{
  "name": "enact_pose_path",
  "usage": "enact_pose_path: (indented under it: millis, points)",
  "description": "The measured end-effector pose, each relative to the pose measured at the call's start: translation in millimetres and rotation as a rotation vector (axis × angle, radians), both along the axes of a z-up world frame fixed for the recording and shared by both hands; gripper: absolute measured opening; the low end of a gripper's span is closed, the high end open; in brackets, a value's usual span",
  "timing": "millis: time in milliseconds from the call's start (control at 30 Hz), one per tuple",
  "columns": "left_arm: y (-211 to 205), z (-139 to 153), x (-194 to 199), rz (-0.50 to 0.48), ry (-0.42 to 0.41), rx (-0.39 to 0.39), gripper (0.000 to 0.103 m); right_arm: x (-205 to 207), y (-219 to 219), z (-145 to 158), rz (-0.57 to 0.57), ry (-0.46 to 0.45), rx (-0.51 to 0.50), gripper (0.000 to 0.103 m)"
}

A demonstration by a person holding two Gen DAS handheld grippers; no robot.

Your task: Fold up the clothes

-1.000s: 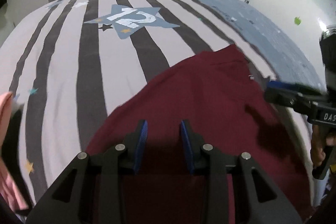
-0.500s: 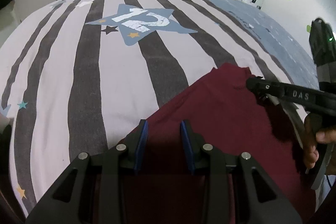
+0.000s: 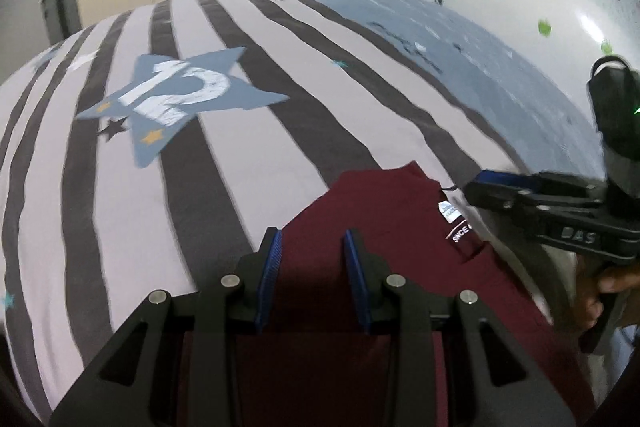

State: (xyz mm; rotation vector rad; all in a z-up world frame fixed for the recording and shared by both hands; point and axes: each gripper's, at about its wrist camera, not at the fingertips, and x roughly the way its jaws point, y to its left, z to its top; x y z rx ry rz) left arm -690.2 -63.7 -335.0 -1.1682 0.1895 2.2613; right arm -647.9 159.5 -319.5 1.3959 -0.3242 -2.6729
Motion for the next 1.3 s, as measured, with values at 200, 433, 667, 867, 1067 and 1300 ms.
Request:
enact_pose_path:
  millis: [200, 433, 667, 867, 1067, 1300]
  points:
    - [11.0, 0.0, -6.9, -0.005, 0.005, -0.033, 0.007, 19.1, 22.1, -7.6, -0.024, -0.009, 0.02, 0.031]
    - [9.6, 8.1, 1.3, -0.018, 0.001, -0.005, 0.01, 24.2, 30.0, -7.0, -0.015, 0.001, -0.007, 0.031]
    - [19.1, -0.8, 1.7, 0.001, 0.023, -0.089, 0.023, 33.5, 29.5, -4.8, -0.002, -0.006, -0.019, 0.031]
    - [20.3, -1.7, 14.2, -0.034, 0.029, -0.08, 0.009, 33.7, 29.1, -3.0, 0.007, -0.01, -0.021, 0.031]
    - [18.8, 12.4, 14.4, 0.032, 0.063, -0.048, 0.004, 35.8, 23.6, -0.4, 0.014, -0.001, -0.003, 0.031]
    - [42.8, 24.5, -3.8, 0.057, 0.105, -0.091, 0.003, 36.2, 28.1, 6.7, -0.005, 0.014, 0.004, 0.031]
